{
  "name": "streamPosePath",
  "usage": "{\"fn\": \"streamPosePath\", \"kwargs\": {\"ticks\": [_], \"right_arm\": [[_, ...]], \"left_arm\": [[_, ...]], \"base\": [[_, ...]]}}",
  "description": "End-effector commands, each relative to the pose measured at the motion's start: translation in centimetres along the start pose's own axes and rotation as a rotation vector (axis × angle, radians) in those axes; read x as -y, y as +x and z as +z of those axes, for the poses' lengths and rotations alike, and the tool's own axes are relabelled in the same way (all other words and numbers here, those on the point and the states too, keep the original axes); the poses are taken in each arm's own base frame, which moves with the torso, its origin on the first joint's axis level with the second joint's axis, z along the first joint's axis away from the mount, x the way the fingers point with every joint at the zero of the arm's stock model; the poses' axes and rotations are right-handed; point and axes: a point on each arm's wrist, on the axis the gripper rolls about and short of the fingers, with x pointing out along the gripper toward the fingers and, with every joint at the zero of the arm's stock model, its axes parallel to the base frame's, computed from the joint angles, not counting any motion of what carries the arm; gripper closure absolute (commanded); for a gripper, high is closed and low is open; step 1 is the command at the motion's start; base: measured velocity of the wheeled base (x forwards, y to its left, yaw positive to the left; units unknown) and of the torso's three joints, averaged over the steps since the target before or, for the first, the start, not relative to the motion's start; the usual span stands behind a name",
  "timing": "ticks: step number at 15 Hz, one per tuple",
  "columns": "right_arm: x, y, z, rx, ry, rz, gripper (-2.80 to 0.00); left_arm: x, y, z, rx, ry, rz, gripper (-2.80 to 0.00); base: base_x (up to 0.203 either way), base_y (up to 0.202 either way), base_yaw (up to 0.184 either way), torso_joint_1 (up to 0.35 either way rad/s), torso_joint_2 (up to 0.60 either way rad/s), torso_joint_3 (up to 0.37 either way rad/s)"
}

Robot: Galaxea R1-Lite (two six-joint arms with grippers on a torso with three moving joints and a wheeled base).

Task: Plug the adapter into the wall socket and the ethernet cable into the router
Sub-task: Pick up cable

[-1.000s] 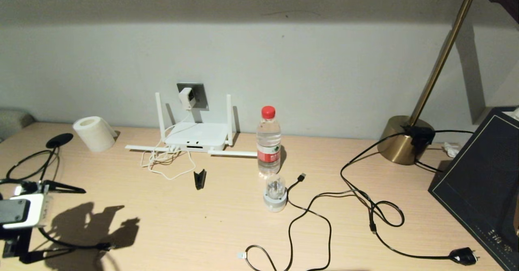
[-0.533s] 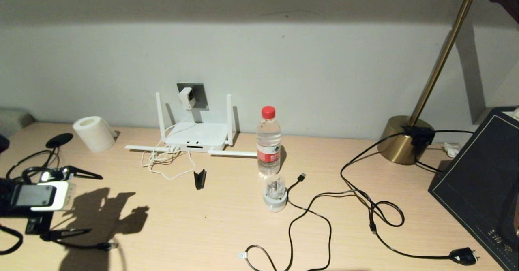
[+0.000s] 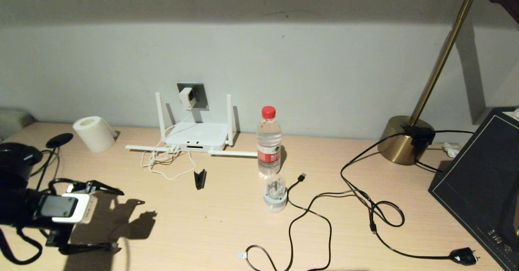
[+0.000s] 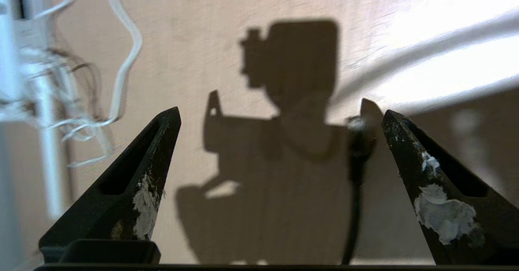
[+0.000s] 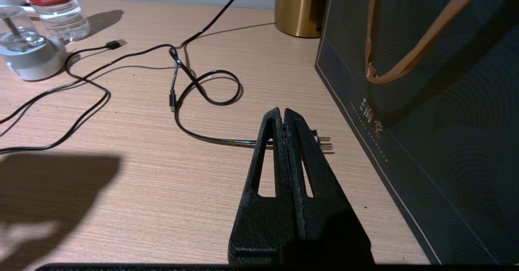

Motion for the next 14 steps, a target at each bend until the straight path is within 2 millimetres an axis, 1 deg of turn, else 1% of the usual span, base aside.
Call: {"fn": "streamPosePath", "kwargs": {"ticks": [1, 3, 5, 7, 11, 14], "right_arm": [[0.0, 0.1, -0.3, -0.01, 0.0, 0.001, 0.0], [0.0, 0.1, -0.3, -0.01, 0.0, 0.001, 0.0], [0.0, 0.1, -0.3, -0.01, 0.0, 0.001, 0.0], [0.0, 0.1, -0.3, -0.01, 0.0, 0.001, 0.0], [0.0, 0.1, -0.3, -0.01, 0.0, 0.001, 0.0], [0.0, 0.1, -0.3, -0.01, 0.0, 0.001, 0.0]], "left_arm": [[0.3, 0.9, -0.4, 0.015, -0.009, -0.032, -2.8], [0.0, 1.3, -0.8, 0.021, 0.002, -0.046, -2.8], [0.2, 1.7, -1.0, 0.042, 0.024, -0.09, -2.8], [-0.2, 1.7, -1.3, 0.035, 0.046, -0.106, -2.8], [-1.4, 0.0, -1.2, -0.025, 0.039, -0.135, -2.8], [-1.7, -0.7, -1.1, -0.09, 0.019, -0.197, -2.8]], "base": [[0.0, 0.0, 0.0, 0.0, 0.0, 0.0], [0.0, 0.0, 0.0, 0.0, 0.0, 0.0], [0.0, 0.0, 0.0, 0.0, 0.0, 0.0], [0.0, 0.0, 0.0, 0.0, 0.0, 0.0], [0.0, 0.0, 0.0, 0.0, 0.0, 0.0], [0.0, 0.0, 0.0, 0.0, 0.0, 0.0]]}}
